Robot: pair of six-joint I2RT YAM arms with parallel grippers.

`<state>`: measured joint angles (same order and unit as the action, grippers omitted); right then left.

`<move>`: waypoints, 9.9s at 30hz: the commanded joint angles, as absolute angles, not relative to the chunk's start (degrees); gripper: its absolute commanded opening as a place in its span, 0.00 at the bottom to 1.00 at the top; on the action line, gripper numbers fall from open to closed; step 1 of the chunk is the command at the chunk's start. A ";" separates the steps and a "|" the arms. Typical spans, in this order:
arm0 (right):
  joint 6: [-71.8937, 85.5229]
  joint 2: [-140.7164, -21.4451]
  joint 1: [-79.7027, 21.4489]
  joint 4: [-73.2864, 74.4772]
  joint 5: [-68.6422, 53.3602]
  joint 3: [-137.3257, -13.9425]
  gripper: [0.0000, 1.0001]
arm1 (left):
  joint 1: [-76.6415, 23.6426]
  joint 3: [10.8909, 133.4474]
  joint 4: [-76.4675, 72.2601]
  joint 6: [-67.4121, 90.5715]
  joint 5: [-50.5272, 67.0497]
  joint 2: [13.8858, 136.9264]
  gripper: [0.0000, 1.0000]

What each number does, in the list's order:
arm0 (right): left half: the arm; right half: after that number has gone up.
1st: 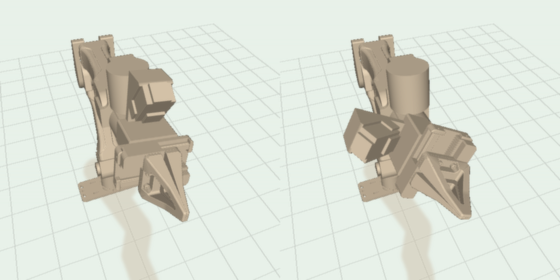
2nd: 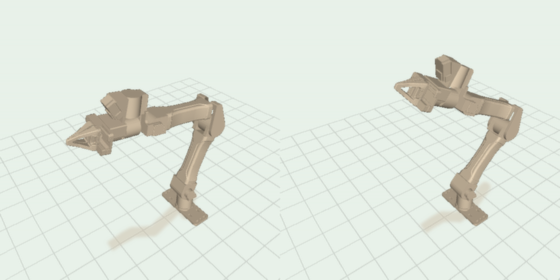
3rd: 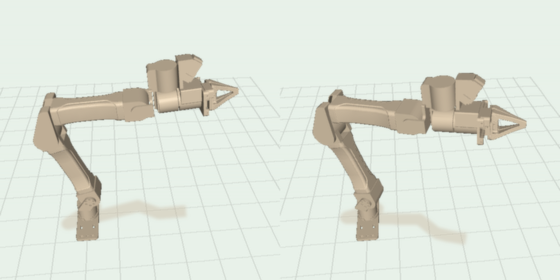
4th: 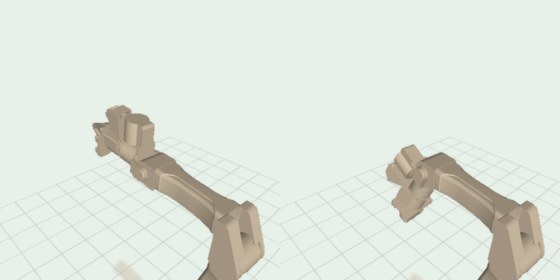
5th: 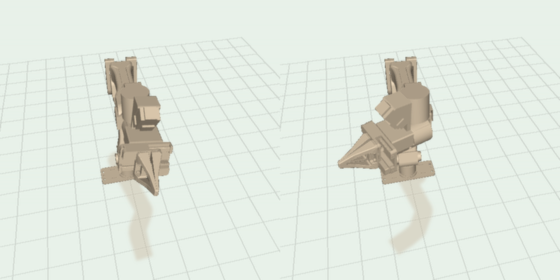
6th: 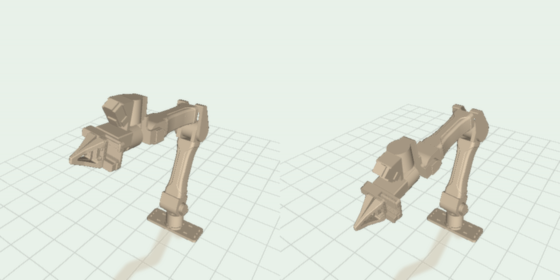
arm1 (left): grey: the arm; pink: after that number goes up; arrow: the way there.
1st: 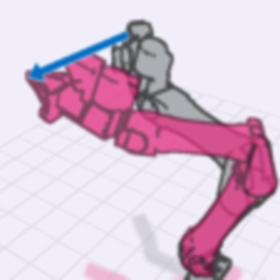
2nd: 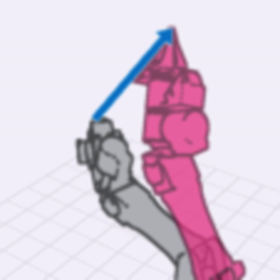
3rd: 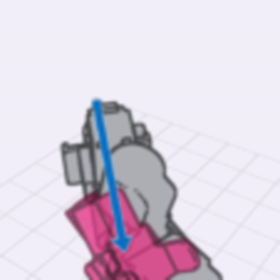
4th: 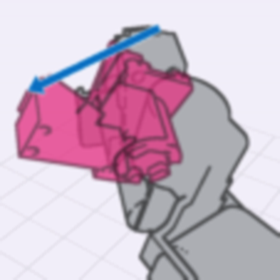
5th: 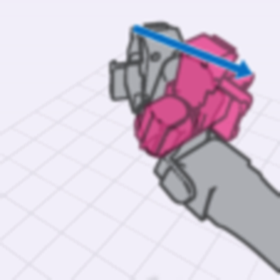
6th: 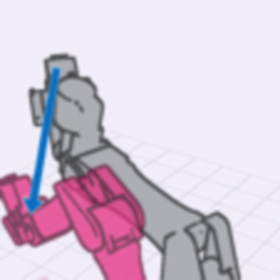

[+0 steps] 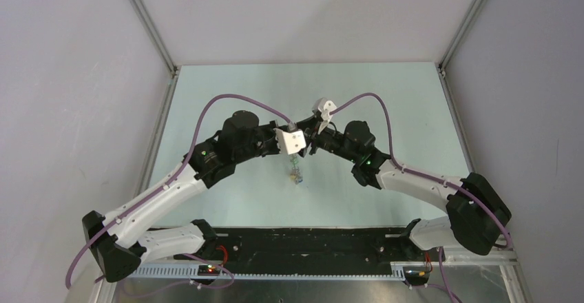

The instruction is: Remove the keys from the keyring

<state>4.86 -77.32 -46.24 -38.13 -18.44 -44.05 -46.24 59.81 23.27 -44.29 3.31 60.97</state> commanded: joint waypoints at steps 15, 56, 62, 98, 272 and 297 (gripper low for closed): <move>-16.12 -74.84 -51.55 -31.13 -14.87 -48.14 0.15 | -46.19 63.20 19.79 -42.19 2.37 59.10 0.00; -4.86 -67.35 -35.93 -43.84 -45.33 -38.85 0.41 | -45.27 60.23 19.78 -48.39 10.70 56.35 0.00; -1.68 -70.29 -33.29 -46.07 -48.01 -41.44 0.40 | -45.23 58.30 19.82 -52.79 17.27 54.75 0.00; -2.28 -77.49 -37.18 -43.24 -63.14 -46.82 0.35 | -45.21 55.83 19.82 -63.72 26.89 51.85 0.00; -4.89 -69.74 -32.74 -40.24 -59.18 -45.61 0.39 | -47.26 59.23 20.93 -73.96 27.23 53.33 0.00; -1.12 -70.92 -33.55 -41.01 -63.01 -45.57 0.42 | -47.28 62.18 20.99 -76.25 26.92 55.36 0.00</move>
